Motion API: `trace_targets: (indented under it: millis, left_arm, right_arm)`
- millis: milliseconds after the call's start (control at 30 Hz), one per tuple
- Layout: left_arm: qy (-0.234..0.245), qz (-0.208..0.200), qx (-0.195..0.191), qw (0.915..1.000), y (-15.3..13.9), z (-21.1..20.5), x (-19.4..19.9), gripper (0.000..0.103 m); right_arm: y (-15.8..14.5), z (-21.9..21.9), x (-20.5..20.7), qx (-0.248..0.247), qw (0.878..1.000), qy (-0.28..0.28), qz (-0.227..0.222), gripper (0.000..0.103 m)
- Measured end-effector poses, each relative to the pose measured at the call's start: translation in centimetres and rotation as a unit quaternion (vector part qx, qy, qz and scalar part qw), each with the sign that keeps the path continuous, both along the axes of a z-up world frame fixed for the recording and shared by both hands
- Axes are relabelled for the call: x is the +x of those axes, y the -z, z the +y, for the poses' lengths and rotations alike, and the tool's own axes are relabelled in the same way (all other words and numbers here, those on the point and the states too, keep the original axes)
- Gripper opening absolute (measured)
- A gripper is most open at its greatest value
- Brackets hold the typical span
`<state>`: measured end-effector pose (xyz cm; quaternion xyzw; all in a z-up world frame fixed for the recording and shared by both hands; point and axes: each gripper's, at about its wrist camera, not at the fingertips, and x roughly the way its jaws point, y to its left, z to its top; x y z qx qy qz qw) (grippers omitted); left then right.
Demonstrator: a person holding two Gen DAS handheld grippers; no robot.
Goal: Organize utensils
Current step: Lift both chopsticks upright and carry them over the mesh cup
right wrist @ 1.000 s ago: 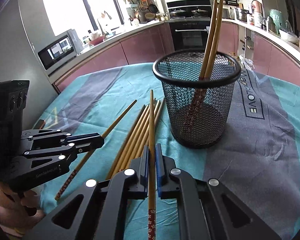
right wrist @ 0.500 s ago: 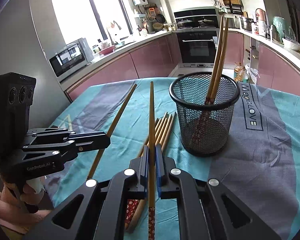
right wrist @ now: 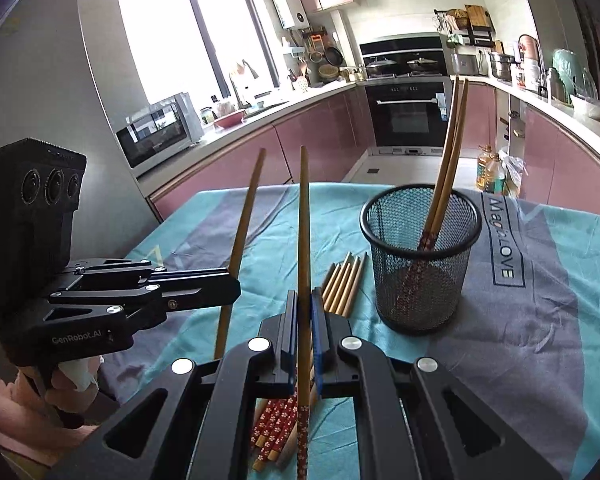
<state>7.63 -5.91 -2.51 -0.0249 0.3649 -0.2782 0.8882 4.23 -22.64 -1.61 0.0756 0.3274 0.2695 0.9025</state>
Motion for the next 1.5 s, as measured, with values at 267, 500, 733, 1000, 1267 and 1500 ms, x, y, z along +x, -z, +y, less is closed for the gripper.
trace_targets:
  millis: [267,500,733,1000,1267,1500]
  left_arm:
    - [0.012,-0.025,-0.014,0.9995,-2.5,-0.4,-0.3,0.007]
    - [0.018,-0.042,-0.024,0.9987,-3.9,-0.8,0.2,0.007]
    - [0.019,-0.059,-0.032,0.9976,-5.6,-1.1,0.9,0.007]
    - [0.024,-0.078,-0.042,0.9958,-7.7,-1.4,1.7,0.007]
    - [0.022,-0.106,-0.043,0.9932,-10.3,-1.7,2.2,0.007]
    - [0.022,-0.13,-0.05,0.9901,-12.7,-2.3,2.8,0.007]
  right_arm:
    - [-1.7,-0.3,-0.4,0.005,1.0,0.002,-0.024,0.006]
    - [-2.9,-1.0,-0.3,0.004,0.999,0.008,-0.044,0.006]
    - [-4.5,-1.9,-0.1,0.002,0.998,0.018,-0.068,0.006]
    - [-6.3,-3.4,0.5,0.006,0.995,0.035,-0.092,0.006]
    - [-8.1,-4.7,1.5,0.013,0.992,0.048,-0.114,0.006]
    - [-10.0,-5.4,2.3,0.016,0.988,0.059,-0.142,0.006]
